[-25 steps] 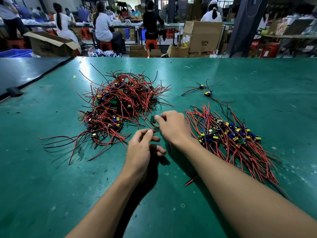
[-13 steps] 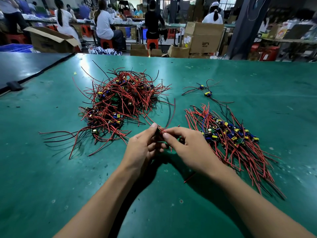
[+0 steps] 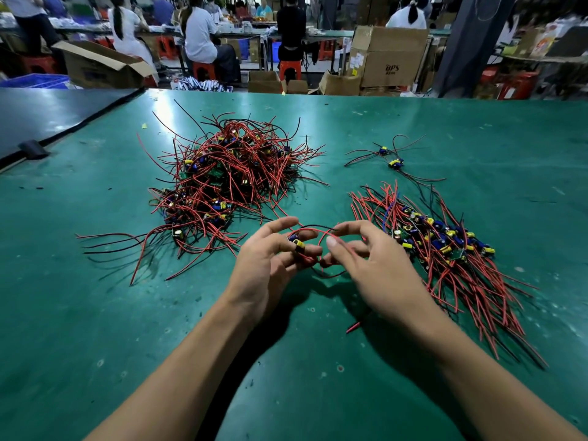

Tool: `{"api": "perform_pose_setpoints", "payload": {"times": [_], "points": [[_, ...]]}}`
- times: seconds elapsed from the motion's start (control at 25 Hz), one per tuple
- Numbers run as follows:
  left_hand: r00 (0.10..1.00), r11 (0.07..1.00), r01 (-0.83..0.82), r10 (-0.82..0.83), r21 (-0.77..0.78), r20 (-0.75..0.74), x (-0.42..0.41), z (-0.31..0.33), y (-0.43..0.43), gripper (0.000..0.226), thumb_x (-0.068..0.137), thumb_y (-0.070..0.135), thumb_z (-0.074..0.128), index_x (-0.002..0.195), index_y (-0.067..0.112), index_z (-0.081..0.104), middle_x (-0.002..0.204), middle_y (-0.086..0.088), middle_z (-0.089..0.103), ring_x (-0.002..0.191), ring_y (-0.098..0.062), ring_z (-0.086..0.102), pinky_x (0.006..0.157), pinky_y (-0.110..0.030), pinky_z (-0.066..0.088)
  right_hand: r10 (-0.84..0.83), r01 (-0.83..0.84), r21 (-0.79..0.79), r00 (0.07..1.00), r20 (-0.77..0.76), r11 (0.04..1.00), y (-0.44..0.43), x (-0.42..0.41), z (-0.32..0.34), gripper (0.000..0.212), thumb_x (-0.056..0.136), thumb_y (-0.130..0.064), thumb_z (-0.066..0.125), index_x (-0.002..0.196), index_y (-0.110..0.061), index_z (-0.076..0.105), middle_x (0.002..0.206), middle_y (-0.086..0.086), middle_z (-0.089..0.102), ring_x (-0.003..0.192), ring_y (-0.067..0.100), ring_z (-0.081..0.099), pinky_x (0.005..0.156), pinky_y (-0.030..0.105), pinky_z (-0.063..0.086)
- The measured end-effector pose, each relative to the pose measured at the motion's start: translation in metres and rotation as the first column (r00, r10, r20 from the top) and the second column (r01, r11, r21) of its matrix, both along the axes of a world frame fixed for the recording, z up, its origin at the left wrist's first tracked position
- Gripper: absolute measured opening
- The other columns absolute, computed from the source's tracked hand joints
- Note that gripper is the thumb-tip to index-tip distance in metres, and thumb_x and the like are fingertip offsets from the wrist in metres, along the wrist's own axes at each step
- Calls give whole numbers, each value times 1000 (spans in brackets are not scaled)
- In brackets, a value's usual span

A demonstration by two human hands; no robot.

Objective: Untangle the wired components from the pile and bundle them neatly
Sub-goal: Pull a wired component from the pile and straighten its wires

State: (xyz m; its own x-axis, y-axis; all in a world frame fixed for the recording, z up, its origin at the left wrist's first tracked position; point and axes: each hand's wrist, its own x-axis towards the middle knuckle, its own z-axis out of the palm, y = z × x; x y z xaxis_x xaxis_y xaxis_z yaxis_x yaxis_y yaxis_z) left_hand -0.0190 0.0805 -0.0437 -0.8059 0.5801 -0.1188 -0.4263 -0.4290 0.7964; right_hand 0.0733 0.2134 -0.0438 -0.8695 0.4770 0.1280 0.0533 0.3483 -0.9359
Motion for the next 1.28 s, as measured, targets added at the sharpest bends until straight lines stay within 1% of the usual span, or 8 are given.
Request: {"api": "perform_pose_setpoints", "payload": {"times": [0.16, 0.28, 0.6, 0.8, 0.96, 1.08, 1.2, 1.28], "points": [[1000, 1000, 15, -15, -3, 4, 3, 3, -2, 39, 81, -10, 28, 111, 1, 51, 79, -13, 69, 51, -20, 50, 53, -26, 46, 133, -127, -215, 991, 13, 968, 10, 5, 10, 18, 89, -26, 73, 105, -19, 70, 82, -2, 74, 48, 1, 49, 48, 13, 39], [1000, 1000, -9, 9, -8, -6, 1, 8, -6, 39, 81, -6, 28, 110, 4, 52, 83, -8, 66, 48, -15, 38, 49, -23, 32, 146, -143, -45, 987, 68, 989, 14, 9, 11, 22, 80, -31, 82, 100, -27, 74, 79, -13, 70, 63, 2, 59, 67, 17, 48], [968, 958, 251, -245, -138, 58, 7, 9, -9, 32, 84, 2, 34, 110, 9, 52, 79, -10, 67, 37, -7, 27, 45, -21, 23, 268, -268, -19, 963, -1, 963, 13, 12, 10, 45, 81, -21, 83, 120, -39, 69, 96, -9, 64, 59, 8, 50, 57, 19, 42], [955, 931, 296, -296, -213, 31, 8, 6, -8, 23, 88, 3, 41, 103, 14, 54, 73, -5, 54, 44, -8, 28, 51, -27, 13, 254, -232, 185, 961, -107, 955, 9, 10, 8, 19, 79, -31, 80, 99, -32, 80, 86, -11, 58, 55, 3, 40, 56, 13, 33], [924, 907, 372, -381, -199, -8, 10, 8, -9, 33, 81, 10, 56, 114, 9, 58, 75, -2, 55, 32, -4, 26, 42, -20, 20, 143, -148, -11, 971, -191, 989, 9, 8, 9, 18, 83, -38, 71, 81, -20, 77, 73, -7, 71, 54, 3, 49, 54, 14, 36], [888, 870, 450, -460, -201, -1, 13, 8, -9, 32, 79, 15, 58, 109, 6, 61, 91, -11, 69, 39, -8, 42, 43, -19, 33, 84, -108, -181, 987, -137, 978, 11, 7, 9, 28, 79, -41, 73, 73, -14, 76, 56, -6, 61, 48, 8, 41, 47, 15, 33], [903, 878, 421, -430, -229, 11, 16, 6, -6, 13, 83, 0, 54, 91, 5, 63, 91, -20, 70, 61, -25, 66, 60, -31, 57, 93, -124, -348, 990, -103, 929, 6, 6, 8, 27, 74, -40, 75, 71, -13, 75, 60, -1, 65, 45, 6, 43, 46, 15, 35], [922, 885, 349, -383, -308, -54, 15, 2, -6, 23, 86, -8, 52, 76, 7, 66, 88, -21, 67, 70, -32, 70, 72, -39, 59, 112, -136, -364, 990, -84, 921, 3, 6, 6, 27, 74, -39, 75, 72, -12, 75, 60, 2, 61, 46, 5, 42, 46, 16, 35]]}}
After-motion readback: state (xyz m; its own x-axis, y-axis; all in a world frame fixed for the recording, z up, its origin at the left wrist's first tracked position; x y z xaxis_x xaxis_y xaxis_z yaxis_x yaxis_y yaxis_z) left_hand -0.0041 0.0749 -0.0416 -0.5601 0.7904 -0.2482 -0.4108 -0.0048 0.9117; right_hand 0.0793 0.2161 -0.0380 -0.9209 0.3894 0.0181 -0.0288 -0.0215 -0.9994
